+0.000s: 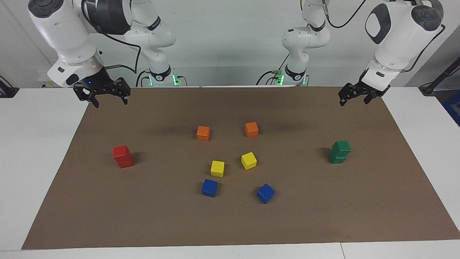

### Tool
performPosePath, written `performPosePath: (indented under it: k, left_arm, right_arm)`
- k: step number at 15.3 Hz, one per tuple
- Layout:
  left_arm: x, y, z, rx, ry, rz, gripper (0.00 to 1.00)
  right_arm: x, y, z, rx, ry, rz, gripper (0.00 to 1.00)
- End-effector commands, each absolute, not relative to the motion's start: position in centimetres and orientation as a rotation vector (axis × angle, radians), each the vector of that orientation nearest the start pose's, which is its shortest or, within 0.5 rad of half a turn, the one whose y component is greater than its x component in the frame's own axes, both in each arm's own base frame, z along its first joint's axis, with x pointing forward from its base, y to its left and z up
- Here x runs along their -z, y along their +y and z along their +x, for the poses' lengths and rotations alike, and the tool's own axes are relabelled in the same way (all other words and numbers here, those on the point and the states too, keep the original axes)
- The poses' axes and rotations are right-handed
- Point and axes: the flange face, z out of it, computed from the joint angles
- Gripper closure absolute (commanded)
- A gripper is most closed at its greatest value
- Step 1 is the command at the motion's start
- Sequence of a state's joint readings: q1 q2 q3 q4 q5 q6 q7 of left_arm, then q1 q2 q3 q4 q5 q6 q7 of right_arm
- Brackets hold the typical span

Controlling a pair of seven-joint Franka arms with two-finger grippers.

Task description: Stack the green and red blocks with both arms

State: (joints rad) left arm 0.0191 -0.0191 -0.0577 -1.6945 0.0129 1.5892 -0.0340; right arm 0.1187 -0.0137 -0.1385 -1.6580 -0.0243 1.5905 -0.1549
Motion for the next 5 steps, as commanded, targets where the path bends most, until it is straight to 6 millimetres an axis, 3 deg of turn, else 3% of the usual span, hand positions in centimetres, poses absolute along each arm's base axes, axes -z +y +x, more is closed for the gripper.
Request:
performPosePath:
  k: [1,5]
  left_arm:
    - [-58.18,-2.3,54.76,-0.111,-0.01,-3.137,0.0]
    - [-58.16,-2.47,54.74,-0.113,-0.003,-3.137,0.0]
  right_arm:
    - [-59.38,-1.15,54.36,-0.059,-0.192,-3.138,0.0]
    - [-59.37,-1.24,54.34,-0.061,-0.189,-3.138,0.0]
